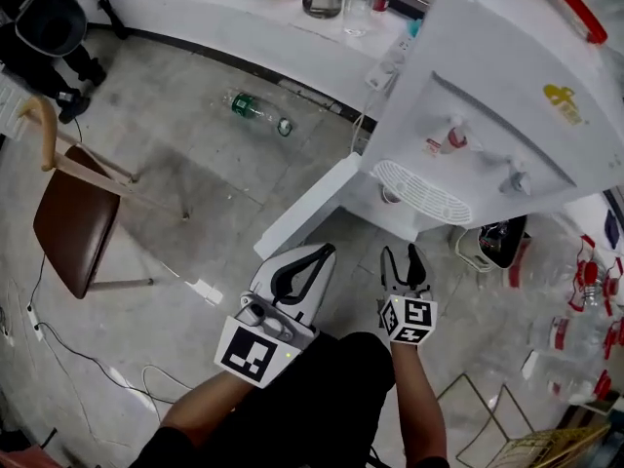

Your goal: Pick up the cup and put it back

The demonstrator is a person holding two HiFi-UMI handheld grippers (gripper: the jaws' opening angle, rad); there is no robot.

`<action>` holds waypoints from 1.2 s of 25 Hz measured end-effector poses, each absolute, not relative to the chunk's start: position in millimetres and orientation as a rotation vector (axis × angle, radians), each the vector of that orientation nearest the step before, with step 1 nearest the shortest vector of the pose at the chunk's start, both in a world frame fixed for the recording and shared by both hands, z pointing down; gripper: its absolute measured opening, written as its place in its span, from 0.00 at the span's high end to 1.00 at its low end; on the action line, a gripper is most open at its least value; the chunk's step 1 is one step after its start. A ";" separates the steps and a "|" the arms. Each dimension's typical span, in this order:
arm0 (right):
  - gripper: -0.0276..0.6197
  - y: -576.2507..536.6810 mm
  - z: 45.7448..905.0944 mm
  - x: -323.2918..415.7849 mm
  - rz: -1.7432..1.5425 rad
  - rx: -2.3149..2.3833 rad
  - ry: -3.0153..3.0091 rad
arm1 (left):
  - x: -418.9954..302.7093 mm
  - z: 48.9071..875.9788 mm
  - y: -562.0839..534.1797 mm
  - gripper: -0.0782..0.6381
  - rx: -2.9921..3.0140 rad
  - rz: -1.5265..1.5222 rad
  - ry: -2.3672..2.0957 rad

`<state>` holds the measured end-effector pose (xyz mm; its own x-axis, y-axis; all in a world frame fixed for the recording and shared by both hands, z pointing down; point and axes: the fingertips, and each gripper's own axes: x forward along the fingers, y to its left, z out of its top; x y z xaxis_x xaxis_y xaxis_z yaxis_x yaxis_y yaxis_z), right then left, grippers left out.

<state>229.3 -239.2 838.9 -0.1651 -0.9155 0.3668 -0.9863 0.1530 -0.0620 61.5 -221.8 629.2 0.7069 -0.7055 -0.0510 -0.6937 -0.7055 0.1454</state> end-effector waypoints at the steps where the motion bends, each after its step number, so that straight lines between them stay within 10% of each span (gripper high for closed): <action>1: 0.62 -244.6 850.5 232.9 0.414 1.863 -2.187 | 65.2 639.2 -225.0 0.88 2.815 -0.149 -1.140; 30: 0.45 -394.3 1062.5 297.9 0.634 1.869 -1.949 | 156.4 798.8 -304.4 0.88 2.922 0.147 -0.926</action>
